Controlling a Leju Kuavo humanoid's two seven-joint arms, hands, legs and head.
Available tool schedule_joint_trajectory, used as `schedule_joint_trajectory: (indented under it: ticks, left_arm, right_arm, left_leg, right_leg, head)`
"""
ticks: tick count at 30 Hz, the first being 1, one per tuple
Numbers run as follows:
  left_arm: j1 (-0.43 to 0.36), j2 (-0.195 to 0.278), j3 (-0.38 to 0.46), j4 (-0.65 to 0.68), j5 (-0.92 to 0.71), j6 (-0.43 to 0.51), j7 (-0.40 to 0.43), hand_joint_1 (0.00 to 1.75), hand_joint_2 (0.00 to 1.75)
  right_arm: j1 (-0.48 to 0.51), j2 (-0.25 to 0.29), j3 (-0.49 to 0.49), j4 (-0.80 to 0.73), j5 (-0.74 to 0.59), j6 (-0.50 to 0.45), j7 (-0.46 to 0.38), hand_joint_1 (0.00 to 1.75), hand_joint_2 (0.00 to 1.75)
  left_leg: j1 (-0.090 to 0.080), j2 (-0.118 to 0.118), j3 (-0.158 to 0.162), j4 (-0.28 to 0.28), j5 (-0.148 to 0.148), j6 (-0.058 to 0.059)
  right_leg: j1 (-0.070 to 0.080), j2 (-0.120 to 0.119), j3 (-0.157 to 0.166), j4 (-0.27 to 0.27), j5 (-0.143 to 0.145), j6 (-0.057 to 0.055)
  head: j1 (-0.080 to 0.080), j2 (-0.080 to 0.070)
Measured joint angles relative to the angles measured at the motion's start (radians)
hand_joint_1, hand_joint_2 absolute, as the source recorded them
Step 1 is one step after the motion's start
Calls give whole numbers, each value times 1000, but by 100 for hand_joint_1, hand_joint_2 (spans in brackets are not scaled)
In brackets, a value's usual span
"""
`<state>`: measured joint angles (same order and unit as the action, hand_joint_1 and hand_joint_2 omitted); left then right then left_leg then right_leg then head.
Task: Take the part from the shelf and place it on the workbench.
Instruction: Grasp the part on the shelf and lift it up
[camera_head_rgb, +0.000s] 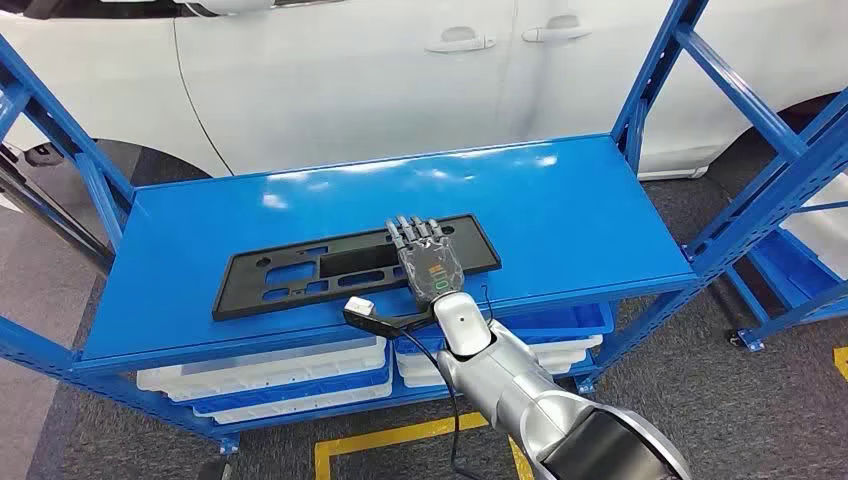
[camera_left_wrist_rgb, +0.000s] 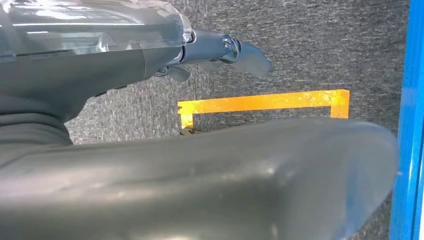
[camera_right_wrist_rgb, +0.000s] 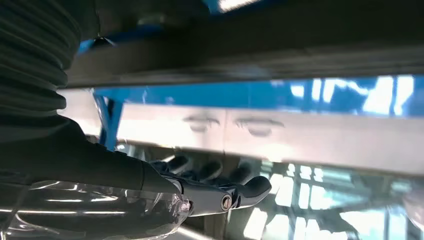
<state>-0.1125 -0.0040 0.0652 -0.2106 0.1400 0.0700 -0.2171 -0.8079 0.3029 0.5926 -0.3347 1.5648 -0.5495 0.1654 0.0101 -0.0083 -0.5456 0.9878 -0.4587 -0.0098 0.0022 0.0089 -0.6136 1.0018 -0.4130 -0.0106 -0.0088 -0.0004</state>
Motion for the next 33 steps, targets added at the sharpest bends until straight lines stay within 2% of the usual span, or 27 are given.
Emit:
schedule_joint_trajectory:
  ticks: [2,3,6,7,8,9,11,13,16,18,19,21,22,23,24,26,27,28,29,32,33]
  left_arm:
    - [-1,0,3,0,1,0,-2,0,0]
    - [-1,0,5,0,1,0,-3,0,0]
    - [-2,0,11,0,1,0,-6,0,0]
    - [-1,0,13,0,2,0,-7,0,0]
    - [0,0,14,0,2,0,-9,0,0]
    - [0,0,15,0,2,0,-10,0,0]
    - [-1,1,17,0,2,-1,-13,0,0]
    - [-4,1,17,0,2,-1,-14,0,0]
    - [-4,1,19,0,2,-2,-14,0,0]
    - [-4,0,21,0,2,-3,-16,0,0]
    - [-5,0,22,0,0,-4,-18,0,0]
    - [-6,0,23,0,-5,-8,-29,0,0]
    - [-6,0,23,0,-8,-10,-36,0,0]
    - [-6,0,23,0,-12,-12,-46,0,0]
    - [-5,0,23,0,-16,-15,-58,0,0]
    - [-6,0,23,0,-26,-22,-90,0,0]
    - [-6,0,23,0,-30,-25,-105,0,0]
    - [-7,-1,23,0,-34,-28,-118,0,0]
    - [-7,-1,23,0,-36,-31,-126,0,0]
    - [-8,0,23,0,-38,-36,-135,0,0]
    - [-8,-1,23,0,-38,-35,-139,0,0]
  right_arm:
    - [-3,3,5,0,0,11,4,175,175]
    - [-5,6,11,1,0,22,7,175,175]
    - [-8,11,26,6,0,42,10,175,175]
    - [-8,11,30,8,0,47,11,175,175]
    - [-8,11,34,10,0,50,12,175,175]
    - [-8,11,36,12,0,53,12,175,175]
    - [-9,12,41,13,0,57,12,175,175]
    - [-9,12,45,13,-1,59,12,175,175]
    - [-10,12,47,13,-1,62,11,175,175]
    - [-12,12,48,13,-2,62,11,175,175]
    - [-12,12,48,14,-3,62,11,175,175]
    - [-10,11,48,15,-6,61,10,175,175]
    - [-8,11,48,16,-8,60,9,175,175]
    - [-6,10,48,17,-10,59,8,175,175]
    - [-5,9,48,17,-12,57,8,175,175]
    - [-7,9,48,17,-18,52,5,175,175]
    - [-9,8,48,17,-20,49,3,175,175]
    - [-10,8,48,17,-21,46,0,175,175]
    - [-10,6,48,17,-22,44,-2,175,175]
    - [-11,4,47,16,-22,42,-4,175,175]
    - [-12,3,47,16,-22,41,-4,175,175]
  left_leg:
    - [1,1,-6,20,-13,-5]
    - [2,2,-22,55,-33,-10]
    - [4,2,-124,251,-115,-20]
    - [4,2,-151,293,-121,-22]
    - [4,2,-160,296,-106,-22]
    - [4,2,-150,261,-74,-21]
    - [3,2,-91,124,4,-15]
    - [1,1,-49,29,36,-5]
    - [0,0,-44,11,35,11]
    - [3,1,-41,6,39,22]
    - [4,1,-40,3,39,27]
    - [3,2,-40,4,38,32]
    - [2,3,-40,4,37,33]
    - [1,2,-39,5,36,33]
    - [1,2,-38,6,35,33]
    - [1,0,-34,7,31,29]
    - [-1,0,-33,9,29,25]
    - [-2,0,-34,10,27,21]
    - [-3,0,-35,11,26,17]
    - [-1,1,-37,16,19,0]
    - [0,1,-45,38,4,-5]
  right_leg:
    - [-4,0,5,-5,0,-6]
    - [-6,-1,9,-9,0,-11]
    - [-5,-2,14,-10,-5,-21]
    - [-4,-2,15,-9,-7,-22]
    - [-4,-2,17,-8,-9,-21]
    - [-4,-1,20,-7,-12,-20]
    - [-2,-1,28,-4,-19,-15]
    - [2,1,30,-1,-24,-7]
    - [4,2,27,0,-25,8]
    - [4,1,12,34,-51,19]
    - [3,0,-11,83,-78,23]
    - [-1,-1,-82,226,-140,30]
    - [-3,-2,-112,280,-154,32]
    - [-4,-2,-124,299,-148,32]
    - [-5,-2,-116,274,-123,31]
    - [-5,-3,-52,133,-48,24]
    - [-3,-3,-21,66,-23,19]
    - [-1,-3,-2,22,-10,15]
    - [1,-3,4,6,-9,11]
    - [1,-2,8,-3,-7,-3]
    - [-2,-3,11,-7,-6,-8]
  head:
    - [0,0]
    - [0,0]
    - [0,0]
    - [0,0]
    - [0,0]
    - [0,0]
    - [0,0]
    - [0,0]
    - [0,0]
    - [0,0]
    - [0,0]
    - [0,0]
    - [0,0]
    - [0,0]
    - [0,0]
    - [0,0]
    - [0,0]
    - [0,0]
    - [0,0]
    - [0,0]
    - [0,0]
